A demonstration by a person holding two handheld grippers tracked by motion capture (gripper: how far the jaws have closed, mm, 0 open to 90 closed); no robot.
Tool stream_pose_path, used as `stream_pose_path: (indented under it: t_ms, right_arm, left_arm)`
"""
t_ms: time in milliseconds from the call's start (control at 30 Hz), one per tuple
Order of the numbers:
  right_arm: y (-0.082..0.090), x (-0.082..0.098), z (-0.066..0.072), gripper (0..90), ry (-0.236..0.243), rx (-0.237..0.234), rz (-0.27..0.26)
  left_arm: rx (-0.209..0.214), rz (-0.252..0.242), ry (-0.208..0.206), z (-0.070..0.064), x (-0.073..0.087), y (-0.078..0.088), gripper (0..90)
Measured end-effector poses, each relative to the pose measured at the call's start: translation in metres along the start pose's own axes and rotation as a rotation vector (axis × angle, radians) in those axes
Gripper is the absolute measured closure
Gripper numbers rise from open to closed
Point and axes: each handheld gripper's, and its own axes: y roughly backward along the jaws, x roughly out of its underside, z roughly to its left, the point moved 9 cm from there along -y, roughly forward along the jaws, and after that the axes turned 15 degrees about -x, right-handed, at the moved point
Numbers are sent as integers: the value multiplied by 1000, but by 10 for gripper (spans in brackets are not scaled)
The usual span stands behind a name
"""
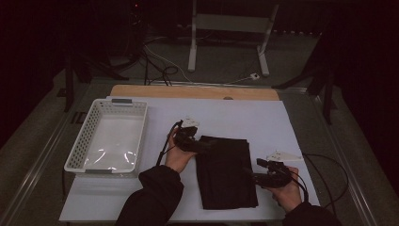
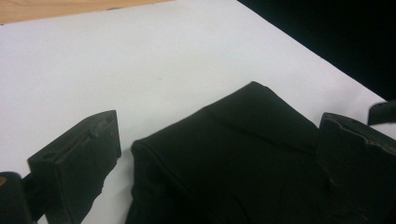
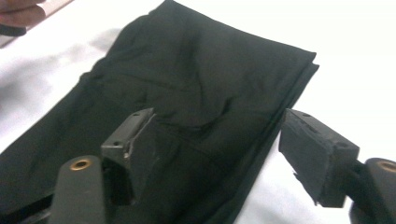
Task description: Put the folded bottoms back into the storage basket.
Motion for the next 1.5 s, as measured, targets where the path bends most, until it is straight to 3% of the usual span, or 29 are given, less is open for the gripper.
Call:
stream_pose_path:
  t_ms: [333,433,733,933,1200,1300,1333,1367,1400,1500]
  right_arm:
    - [-9,12,3,333,15,12,63]
    - [-12,16,3,361,26,24,92]
    - [-17,25,3,420,31,30,153]
    - [-18,27,4,428,32,20,172]
    - [-19,30,5,417,15,9,190]
    - [-19,30,6,409,16,12,190]
    - [-18,30,7,401,12,11,190]
    - [-18,31,6,382,7,14,193]
    - [-17,32,6,372,0,18,196]
    - [-16,33,5,339,-2,35,197]
  left_arm:
    - [-24,13,-5,10,7,-16,15]
    - [-18,44,22,12,11,-22,18]
    - [-56,169,29,21,29,-44,117]
    - [-41,214,12,18,37,-50,244]
    - [111,303,116,7,41,-43,478]
    - [120,324,124,5,42,-43,621]
    - [107,331,101,5,44,-42,621]
    - [119,329,104,3,43,-41,721]
    - [127,319,112,2,42,-40,757]
    - [110,306,101,0,38,-34,794]
